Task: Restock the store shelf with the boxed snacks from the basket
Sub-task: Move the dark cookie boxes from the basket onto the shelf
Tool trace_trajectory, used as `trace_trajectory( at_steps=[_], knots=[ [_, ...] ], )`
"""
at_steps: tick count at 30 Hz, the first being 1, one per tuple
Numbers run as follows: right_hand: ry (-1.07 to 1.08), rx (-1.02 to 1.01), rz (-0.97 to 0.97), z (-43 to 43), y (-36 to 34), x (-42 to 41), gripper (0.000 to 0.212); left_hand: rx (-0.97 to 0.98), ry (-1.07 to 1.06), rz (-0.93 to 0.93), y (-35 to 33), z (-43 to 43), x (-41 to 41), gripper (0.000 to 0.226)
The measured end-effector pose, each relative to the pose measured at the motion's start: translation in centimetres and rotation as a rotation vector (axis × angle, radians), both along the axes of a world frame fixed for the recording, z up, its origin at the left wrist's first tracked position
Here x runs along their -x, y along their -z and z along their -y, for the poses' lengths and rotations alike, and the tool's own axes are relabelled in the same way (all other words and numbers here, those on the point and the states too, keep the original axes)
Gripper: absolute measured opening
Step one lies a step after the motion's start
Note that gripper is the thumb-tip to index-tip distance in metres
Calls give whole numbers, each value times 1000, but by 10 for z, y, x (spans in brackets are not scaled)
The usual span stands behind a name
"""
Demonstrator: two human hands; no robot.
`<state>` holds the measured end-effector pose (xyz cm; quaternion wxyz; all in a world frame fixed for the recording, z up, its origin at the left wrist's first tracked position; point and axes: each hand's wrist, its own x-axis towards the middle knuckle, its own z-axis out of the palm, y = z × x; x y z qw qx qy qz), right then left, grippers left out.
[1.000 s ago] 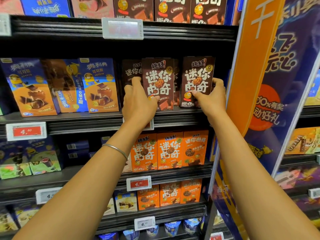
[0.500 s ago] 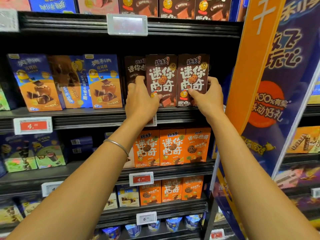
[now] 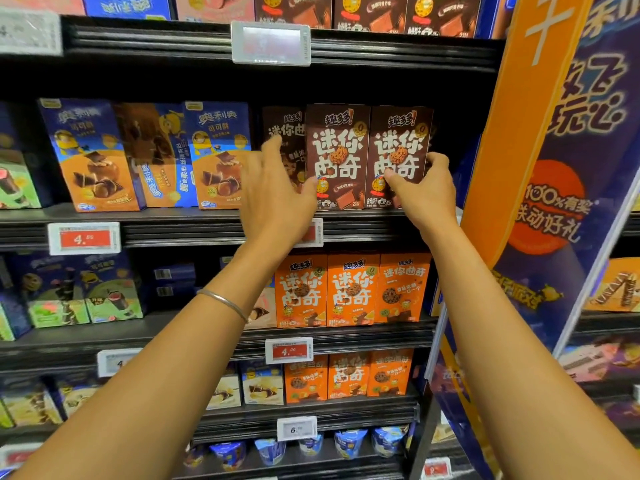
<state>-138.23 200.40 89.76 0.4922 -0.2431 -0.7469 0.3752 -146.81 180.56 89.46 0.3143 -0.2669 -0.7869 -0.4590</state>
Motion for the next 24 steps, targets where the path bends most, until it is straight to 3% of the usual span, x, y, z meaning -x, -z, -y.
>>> trace_trajectory(
  at_steps=[3,6,9,20,24],
  knots=[
    [-19,-6,-35,6,1,4,80,-116,-264,-114,3,23,6,85],
    [-29,-13,-40,13,0,11,88,-156,-344,47,-1,40,24,113],
    [-6,-23,-20,18,-1,16,92,-83,-277,184,-3,51,43,130],
    [38,-46,24,25,-1,25,86,31,-250,249,2,57,56,113],
    [30,-39,13,23,-2,25,87,57,-327,54,6,49,35,102]
  ],
)
